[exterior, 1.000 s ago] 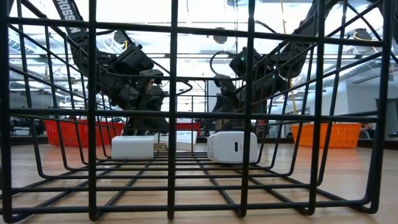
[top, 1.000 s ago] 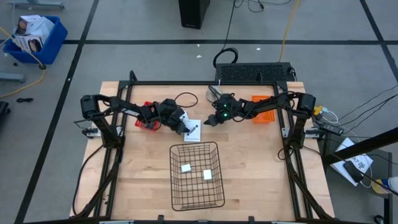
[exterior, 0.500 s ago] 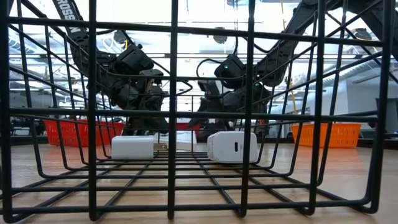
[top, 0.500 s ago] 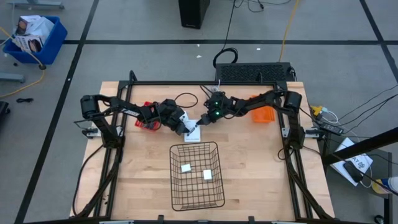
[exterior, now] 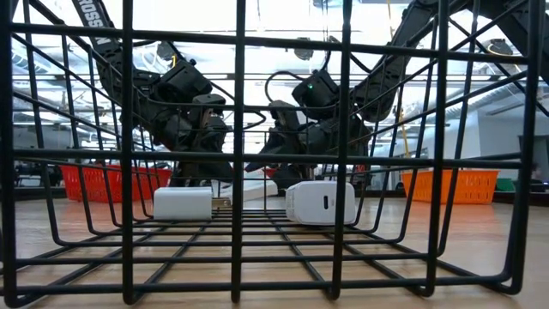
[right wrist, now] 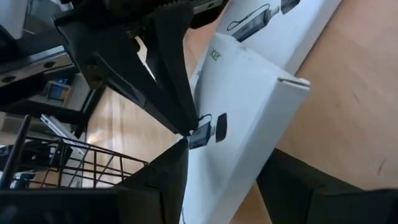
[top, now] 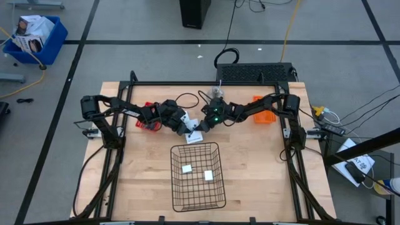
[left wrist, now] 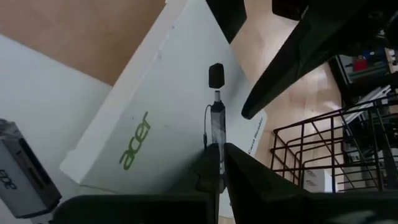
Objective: Pick and place items into bin
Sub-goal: Put the top white card reader box into the orange bin
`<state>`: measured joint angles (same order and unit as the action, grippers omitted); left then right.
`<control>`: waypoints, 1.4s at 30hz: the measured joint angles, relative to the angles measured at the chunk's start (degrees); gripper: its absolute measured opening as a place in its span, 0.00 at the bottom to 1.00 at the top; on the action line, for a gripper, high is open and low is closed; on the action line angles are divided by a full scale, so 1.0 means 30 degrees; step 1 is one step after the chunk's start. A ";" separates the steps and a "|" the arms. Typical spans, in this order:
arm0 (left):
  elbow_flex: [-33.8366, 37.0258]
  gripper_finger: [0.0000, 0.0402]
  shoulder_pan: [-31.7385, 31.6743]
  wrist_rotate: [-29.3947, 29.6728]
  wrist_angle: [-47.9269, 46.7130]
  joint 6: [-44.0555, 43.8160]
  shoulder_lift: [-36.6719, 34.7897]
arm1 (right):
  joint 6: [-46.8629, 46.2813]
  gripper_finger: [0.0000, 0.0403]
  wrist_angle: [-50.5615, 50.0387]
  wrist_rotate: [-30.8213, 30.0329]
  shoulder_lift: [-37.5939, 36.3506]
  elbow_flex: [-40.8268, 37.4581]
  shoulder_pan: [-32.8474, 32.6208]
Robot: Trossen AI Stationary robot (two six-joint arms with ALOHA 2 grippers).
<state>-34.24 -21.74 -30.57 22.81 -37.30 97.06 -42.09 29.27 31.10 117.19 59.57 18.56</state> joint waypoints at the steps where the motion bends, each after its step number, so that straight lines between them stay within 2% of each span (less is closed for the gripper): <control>1: 0.0000 0.08 0.0000 0.0047 0.0007 0.0009 0.0000 | 0.0018 0.42 -0.0138 -0.0012 0.0000 0.0008 0.0007; 6: 0.0000 0.08 0.0000 0.0133 0.0014 0.0002 0.0000 | 0.0594 0.36 -0.0359 -0.0272 -0.0022 0.0015 0.0004; 12: 0.0000 0.08 -0.0007 -0.0178 0.0226 -0.0040 -0.0015 | 0.0281 0.10 -0.0223 0.0030 -0.0029 -0.0022 0.0062; 13: 0.0000 0.08 -0.0007 -0.0386 0.0432 -0.0084 -0.0015 | 0.0271 0.09 -0.0144 0.0091 -0.0044 -0.0022 0.0062; 17: 0.0000 0.08 0.0009 -0.1021 0.1012 -0.0376 -0.0072 | 0.0212 0.09 -0.0514 0.0169 -0.0507 -0.0022 0.0038; 21: 0.0000 0.08 0.0183 -0.1068 0.1409 -0.0391 -0.0102 | 0.0723 0.09 -0.2857 0.0054 -0.1764 -0.0022 0.0136; 28: 0.0000 0.08 0.0284 -0.1179 0.1472 -0.0023 -0.0109 | 0.2959 0.09 -0.8812 -0.2453 -0.5218 -0.0032 0.0193; 31: 0.0000 0.08 0.0284 -0.1215 0.1521 0.0305 -0.0109 | 0.3158 0.09 -1.0834 -0.2994 -0.6999 -0.0036 0.0237; 37: 0.0000 0.08 0.0284 -0.1288 0.2272 0.0707 -0.0124 | 0.3632 0.09 -1.6555 -0.5728 -1.0945 -0.0029 0.0630; 42: 0.0000 0.08 0.0396 -0.1463 0.2734 0.1322 -0.0124 | 0.2875 0.09 -1.9934 -0.7441 -1.4132 -0.0022 0.1363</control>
<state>-34.24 -20.55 -34.96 31.01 -33.34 96.68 -33.47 -30.53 8.78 74.79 59.51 22.64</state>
